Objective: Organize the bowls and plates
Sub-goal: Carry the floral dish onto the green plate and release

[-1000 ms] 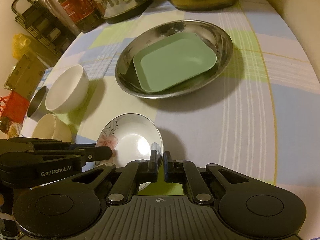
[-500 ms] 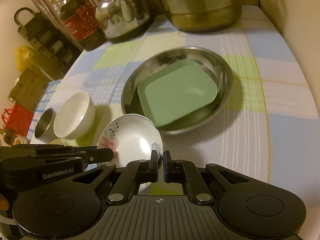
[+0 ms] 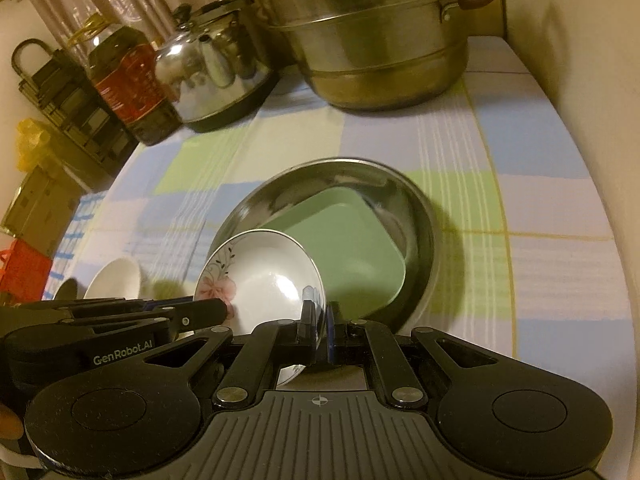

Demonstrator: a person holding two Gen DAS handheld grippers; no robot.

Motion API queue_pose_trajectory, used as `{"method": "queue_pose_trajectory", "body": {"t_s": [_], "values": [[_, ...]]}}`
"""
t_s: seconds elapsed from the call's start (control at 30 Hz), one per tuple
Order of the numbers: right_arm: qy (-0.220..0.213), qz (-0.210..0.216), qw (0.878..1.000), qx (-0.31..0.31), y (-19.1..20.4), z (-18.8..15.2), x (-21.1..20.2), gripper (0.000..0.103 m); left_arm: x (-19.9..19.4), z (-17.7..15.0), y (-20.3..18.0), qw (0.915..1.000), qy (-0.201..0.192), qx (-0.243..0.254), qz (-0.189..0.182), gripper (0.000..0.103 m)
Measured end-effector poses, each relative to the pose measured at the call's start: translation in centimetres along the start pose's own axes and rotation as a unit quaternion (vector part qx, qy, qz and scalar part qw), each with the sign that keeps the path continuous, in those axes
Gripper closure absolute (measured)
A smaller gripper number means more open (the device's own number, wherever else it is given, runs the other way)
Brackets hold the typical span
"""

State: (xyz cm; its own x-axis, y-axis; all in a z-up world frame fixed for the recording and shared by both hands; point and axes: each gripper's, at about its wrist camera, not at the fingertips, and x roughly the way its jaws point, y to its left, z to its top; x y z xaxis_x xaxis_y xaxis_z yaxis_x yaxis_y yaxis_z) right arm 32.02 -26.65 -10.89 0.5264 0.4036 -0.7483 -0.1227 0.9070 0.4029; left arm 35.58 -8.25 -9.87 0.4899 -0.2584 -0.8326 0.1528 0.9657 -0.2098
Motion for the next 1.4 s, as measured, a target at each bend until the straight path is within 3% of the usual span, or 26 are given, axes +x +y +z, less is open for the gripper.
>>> {"method": "queue_pose_trajectory", "body": {"t_s": [0.7,1.17,1.4], "values": [[0.033,-0.012,0.999,0.018,-3.0,2.9,5.9,0.097,5.6,3.0,0.8,0.9992,0.033,-0.016,0.016,0.094],[0.043,-0.007,0.999,0.016,-3.3,3.3,6.9,0.097,6.9,3.7,1.4,0.9984,0.046,-0.028,0.019,0.093],[0.033,-0.020,0.999,0.011,-3.0,3.5,6.4,0.097,5.9,3.7,0.9,0.9991,0.032,-0.008,0.028,0.086]]}}
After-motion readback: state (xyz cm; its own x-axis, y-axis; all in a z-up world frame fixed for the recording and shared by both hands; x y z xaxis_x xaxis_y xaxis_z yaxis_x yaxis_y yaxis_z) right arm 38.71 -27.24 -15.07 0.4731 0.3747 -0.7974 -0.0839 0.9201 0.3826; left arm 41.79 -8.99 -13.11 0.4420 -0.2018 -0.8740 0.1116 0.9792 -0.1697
